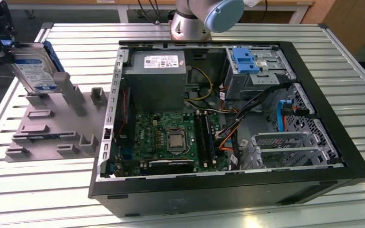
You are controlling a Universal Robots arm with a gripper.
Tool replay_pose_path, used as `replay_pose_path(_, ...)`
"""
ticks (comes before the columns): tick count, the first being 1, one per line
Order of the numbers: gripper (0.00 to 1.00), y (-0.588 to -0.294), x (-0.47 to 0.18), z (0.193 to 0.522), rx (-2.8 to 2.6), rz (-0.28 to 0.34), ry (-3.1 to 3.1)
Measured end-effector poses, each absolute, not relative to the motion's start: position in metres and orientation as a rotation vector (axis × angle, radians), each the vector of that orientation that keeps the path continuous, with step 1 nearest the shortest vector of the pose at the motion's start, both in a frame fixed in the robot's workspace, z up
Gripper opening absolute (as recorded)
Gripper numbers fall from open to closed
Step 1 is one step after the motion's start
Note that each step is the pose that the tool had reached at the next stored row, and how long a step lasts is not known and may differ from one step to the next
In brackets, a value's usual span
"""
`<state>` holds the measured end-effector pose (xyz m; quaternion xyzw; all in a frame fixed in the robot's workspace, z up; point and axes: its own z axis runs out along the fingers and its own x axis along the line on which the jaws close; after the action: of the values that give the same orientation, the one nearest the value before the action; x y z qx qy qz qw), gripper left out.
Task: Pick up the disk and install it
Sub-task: 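Pick up the disk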
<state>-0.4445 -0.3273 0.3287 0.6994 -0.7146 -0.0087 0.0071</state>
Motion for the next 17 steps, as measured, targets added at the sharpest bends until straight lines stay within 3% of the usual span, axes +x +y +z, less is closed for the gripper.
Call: replay_pose_path(17, 0.36, -0.3273, -0.4445, 0.3363, 2.187, -0.027, -2.235)
